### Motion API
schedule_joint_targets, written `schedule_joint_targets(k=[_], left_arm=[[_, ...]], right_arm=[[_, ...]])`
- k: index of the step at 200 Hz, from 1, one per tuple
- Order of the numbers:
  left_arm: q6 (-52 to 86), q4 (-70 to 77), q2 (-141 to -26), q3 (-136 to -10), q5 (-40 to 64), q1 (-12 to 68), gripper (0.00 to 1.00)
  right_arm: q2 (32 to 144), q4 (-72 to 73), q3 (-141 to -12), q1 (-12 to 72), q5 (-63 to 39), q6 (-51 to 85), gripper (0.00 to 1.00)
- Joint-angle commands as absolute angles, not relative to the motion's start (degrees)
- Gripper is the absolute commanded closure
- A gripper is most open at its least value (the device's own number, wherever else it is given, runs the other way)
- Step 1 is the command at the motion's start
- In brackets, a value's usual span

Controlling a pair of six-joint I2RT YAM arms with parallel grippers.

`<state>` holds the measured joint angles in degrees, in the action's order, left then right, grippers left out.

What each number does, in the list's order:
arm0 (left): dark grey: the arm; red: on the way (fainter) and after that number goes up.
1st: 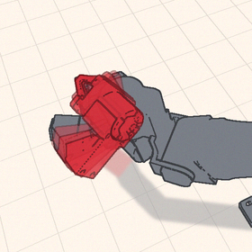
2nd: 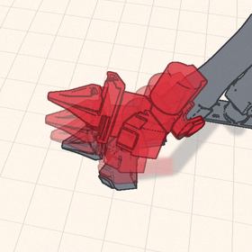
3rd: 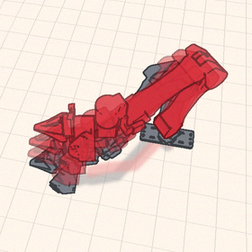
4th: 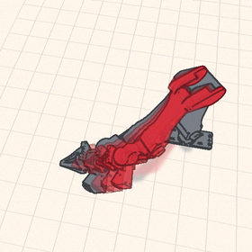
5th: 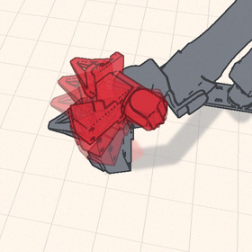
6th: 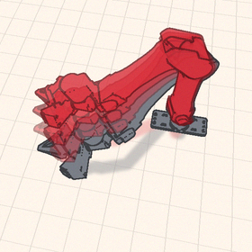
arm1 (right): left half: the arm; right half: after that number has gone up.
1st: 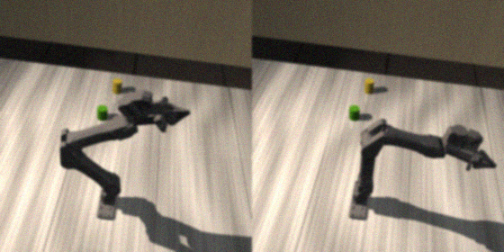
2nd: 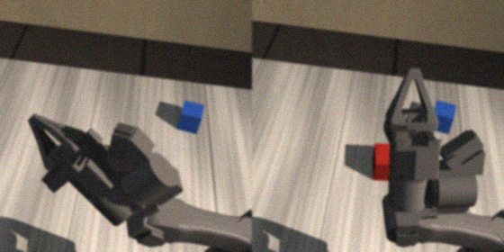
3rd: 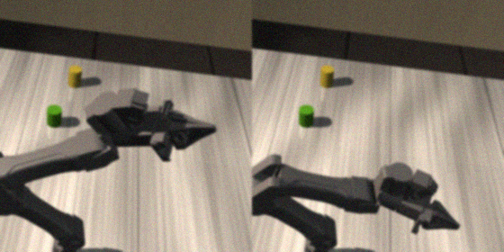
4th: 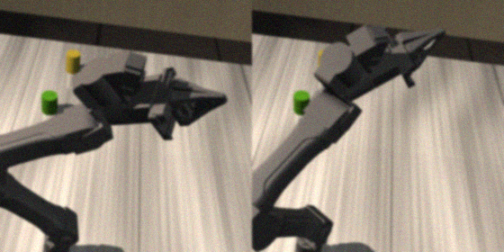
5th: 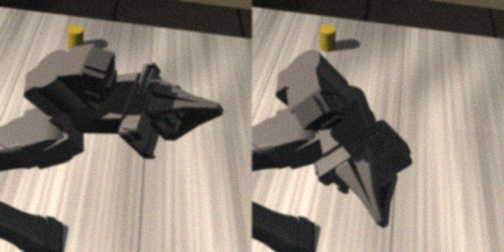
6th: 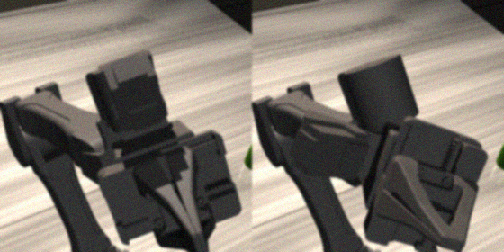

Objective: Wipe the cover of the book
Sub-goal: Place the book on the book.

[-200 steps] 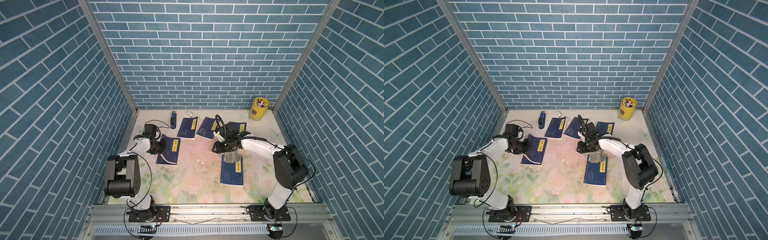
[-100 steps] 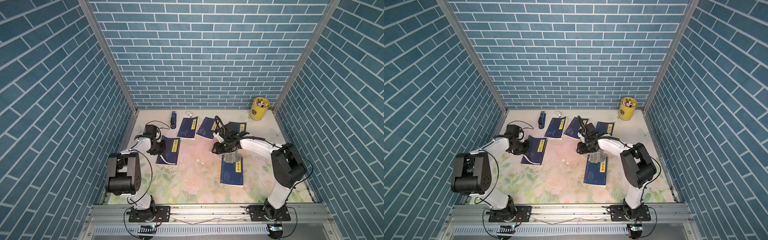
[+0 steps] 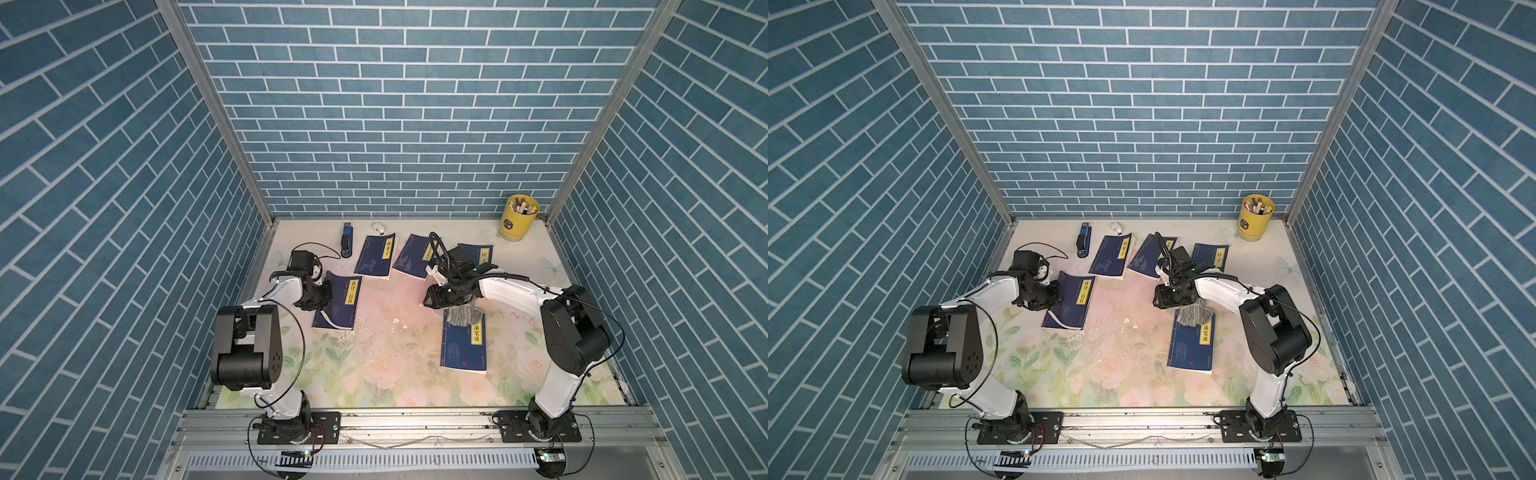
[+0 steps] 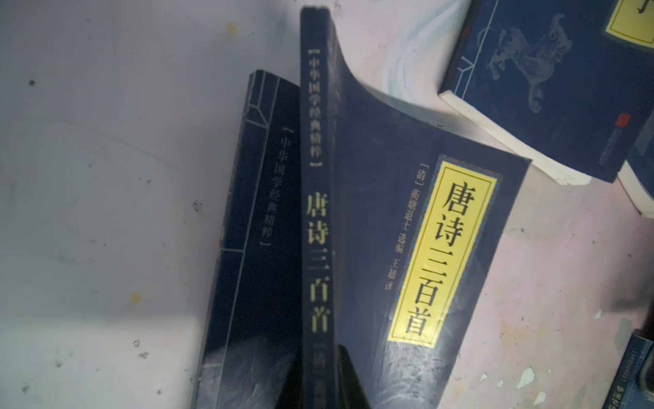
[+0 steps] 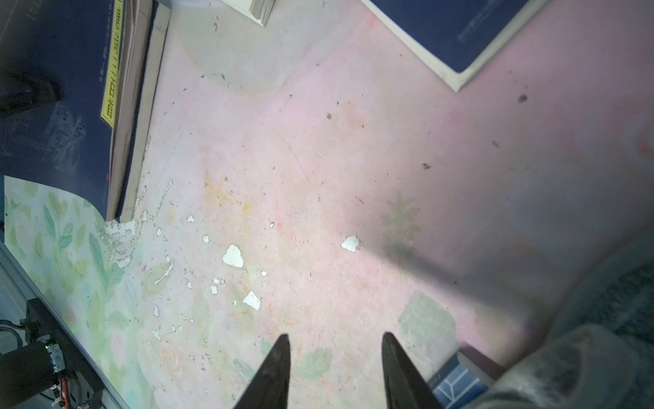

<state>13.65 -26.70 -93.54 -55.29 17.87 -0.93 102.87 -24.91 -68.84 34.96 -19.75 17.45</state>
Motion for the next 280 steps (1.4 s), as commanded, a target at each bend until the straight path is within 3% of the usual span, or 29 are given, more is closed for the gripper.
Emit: schedule_joint_targets(k=[1, 96, 168, 280], left_arm=[[12.7, -29.4, -93.7, -53.3, 15.8, -0.5, 0.88], [12.9, -31.0, -93.6, -55.0, 9.2, -0.4, 0.56], [13.9, -30.7, -95.1, -59.8, 4.3, -0.4, 0.49], [18.2, -19.8, -100.5, -63.6, 5.9, -0.5, 0.37]], right_arm=[[103.5, -25.2, -70.2, 34.8, -20.1, 14.9, 0.57], [103.1, -25.3, -70.0, 34.8, -20.1, 14.9, 0.57], [102.6, -25.3, -69.8, 34.8, -20.2, 14.7, 0.57], [101.8, -26.3, -69.7, 34.8, -19.3, 14.5, 0.56]])
